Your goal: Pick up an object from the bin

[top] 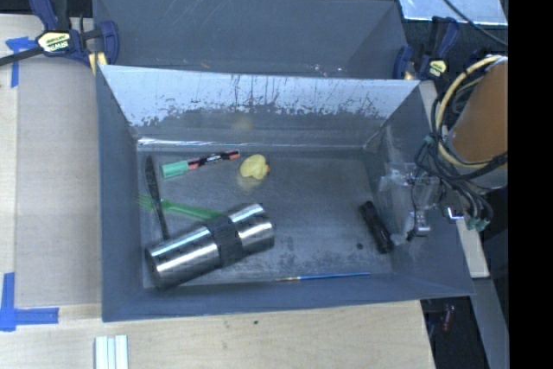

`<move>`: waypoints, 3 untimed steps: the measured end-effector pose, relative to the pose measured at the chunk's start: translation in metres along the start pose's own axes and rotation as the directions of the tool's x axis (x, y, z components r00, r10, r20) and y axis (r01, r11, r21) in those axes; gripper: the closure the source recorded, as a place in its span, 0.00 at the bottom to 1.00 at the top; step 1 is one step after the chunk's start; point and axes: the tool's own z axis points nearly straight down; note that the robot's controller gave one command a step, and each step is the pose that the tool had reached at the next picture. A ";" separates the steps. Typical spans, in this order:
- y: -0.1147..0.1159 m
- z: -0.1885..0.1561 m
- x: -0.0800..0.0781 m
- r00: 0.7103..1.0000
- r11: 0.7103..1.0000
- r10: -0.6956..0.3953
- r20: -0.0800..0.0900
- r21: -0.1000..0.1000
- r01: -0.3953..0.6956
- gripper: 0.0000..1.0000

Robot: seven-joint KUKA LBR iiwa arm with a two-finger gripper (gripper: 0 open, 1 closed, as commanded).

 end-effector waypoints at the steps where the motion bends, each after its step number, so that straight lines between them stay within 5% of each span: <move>1: 0.001 -0.005 -0.002 1.000 1.000 -0.004 0.008 0.002 0.004 0.00; 2: -0.017 0.100 -0.023 0.987 0.987 0.161 0.005 -0.001 -0.161 0.00; 3: -0.017 0.098 -0.033 0.952 0.952 0.306 0.001 -0.010 -0.306 0.00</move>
Offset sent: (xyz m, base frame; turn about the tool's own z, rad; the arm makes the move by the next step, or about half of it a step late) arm 0.0220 -0.0171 -0.0971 0.1601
